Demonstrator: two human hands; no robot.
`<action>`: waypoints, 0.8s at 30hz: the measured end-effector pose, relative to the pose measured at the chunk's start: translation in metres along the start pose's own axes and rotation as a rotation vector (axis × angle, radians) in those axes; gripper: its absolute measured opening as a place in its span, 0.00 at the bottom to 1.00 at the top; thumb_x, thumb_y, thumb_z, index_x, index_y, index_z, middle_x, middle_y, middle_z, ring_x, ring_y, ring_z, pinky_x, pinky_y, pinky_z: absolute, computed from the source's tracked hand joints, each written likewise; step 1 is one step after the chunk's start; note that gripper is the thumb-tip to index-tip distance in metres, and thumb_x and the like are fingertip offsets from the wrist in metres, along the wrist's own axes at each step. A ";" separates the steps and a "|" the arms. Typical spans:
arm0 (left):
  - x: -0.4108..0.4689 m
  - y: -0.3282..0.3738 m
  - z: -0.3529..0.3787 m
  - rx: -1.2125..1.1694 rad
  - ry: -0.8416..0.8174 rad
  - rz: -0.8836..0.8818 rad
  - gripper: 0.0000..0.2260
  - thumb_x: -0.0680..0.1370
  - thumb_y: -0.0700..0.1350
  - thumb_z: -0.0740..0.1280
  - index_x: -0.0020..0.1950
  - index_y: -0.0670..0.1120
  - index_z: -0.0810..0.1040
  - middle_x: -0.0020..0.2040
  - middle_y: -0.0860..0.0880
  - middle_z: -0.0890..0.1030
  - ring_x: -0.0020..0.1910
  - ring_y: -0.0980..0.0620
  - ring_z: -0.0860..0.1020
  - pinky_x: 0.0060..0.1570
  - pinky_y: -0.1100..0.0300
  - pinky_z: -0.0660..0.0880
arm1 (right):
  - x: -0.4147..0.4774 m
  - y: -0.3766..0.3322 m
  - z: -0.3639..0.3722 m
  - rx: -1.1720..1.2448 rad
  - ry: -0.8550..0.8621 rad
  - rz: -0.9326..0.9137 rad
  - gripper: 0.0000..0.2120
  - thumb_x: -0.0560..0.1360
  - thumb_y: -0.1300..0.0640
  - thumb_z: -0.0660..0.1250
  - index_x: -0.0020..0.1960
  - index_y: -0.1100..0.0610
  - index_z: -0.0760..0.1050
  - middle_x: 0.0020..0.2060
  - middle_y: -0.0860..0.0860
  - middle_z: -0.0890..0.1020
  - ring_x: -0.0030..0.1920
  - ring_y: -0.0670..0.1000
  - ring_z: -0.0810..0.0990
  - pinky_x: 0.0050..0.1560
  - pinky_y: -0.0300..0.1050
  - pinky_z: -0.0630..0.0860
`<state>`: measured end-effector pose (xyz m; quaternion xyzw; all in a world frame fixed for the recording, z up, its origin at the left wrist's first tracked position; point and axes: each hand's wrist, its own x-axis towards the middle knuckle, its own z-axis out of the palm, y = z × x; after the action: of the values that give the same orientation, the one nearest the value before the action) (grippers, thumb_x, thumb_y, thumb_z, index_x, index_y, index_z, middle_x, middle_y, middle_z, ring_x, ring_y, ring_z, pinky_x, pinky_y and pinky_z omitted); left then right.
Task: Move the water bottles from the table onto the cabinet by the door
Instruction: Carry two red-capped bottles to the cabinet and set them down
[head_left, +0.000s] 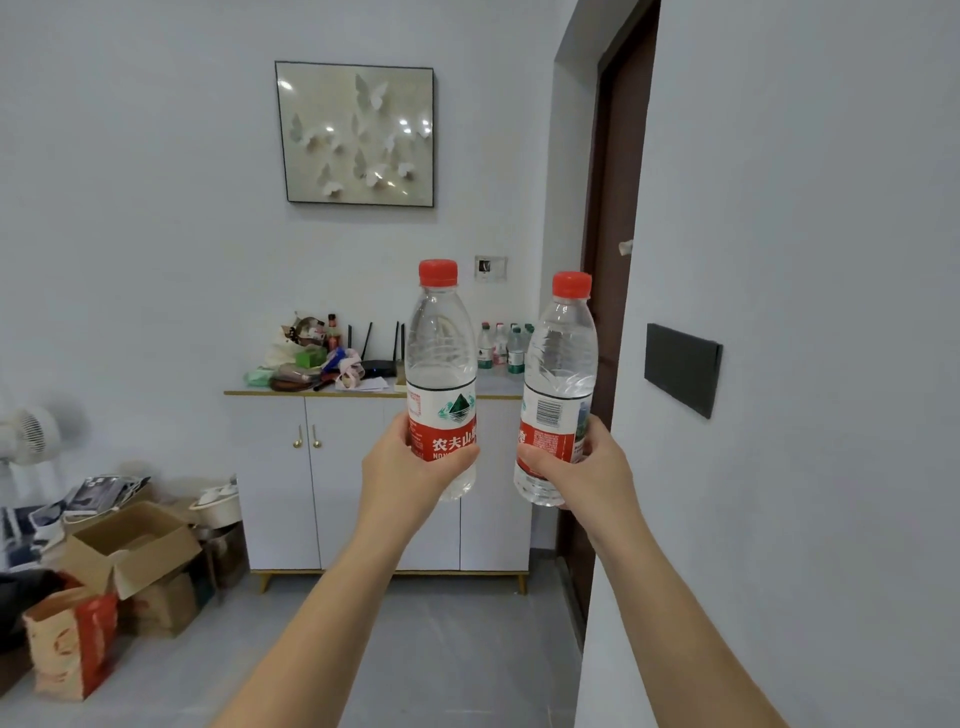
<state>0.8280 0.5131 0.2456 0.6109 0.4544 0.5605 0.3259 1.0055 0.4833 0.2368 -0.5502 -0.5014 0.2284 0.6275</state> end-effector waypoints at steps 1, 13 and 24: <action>0.013 -0.003 0.005 0.001 0.005 -0.005 0.25 0.67 0.47 0.79 0.60 0.52 0.74 0.52 0.55 0.80 0.51 0.55 0.79 0.49 0.60 0.77 | 0.015 0.005 0.002 0.009 -0.005 -0.003 0.27 0.68 0.53 0.78 0.62 0.44 0.69 0.48 0.37 0.77 0.48 0.41 0.78 0.46 0.35 0.76; 0.122 -0.036 0.053 0.004 0.038 -0.022 0.24 0.68 0.46 0.78 0.59 0.54 0.73 0.48 0.59 0.78 0.46 0.62 0.77 0.41 0.67 0.73 | 0.139 0.048 0.022 0.026 -0.005 -0.010 0.25 0.69 0.56 0.78 0.61 0.46 0.71 0.48 0.39 0.77 0.47 0.40 0.77 0.40 0.30 0.71; 0.244 -0.097 0.111 -0.046 -0.033 0.022 0.24 0.67 0.46 0.78 0.60 0.53 0.74 0.50 0.57 0.80 0.48 0.62 0.78 0.42 0.68 0.74 | 0.243 0.104 0.063 -0.029 0.032 -0.005 0.24 0.68 0.56 0.78 0.55 0.42 0.68 0.42 0.33 0.75 0.41 0.36 0.76 0.37 0.31 0.71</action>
<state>0.9083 0.7864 0.2347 0.6174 0.4291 0.5641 0.3413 1.0726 0.7463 0.2264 -0.5613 -0.4961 0.2108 0.6280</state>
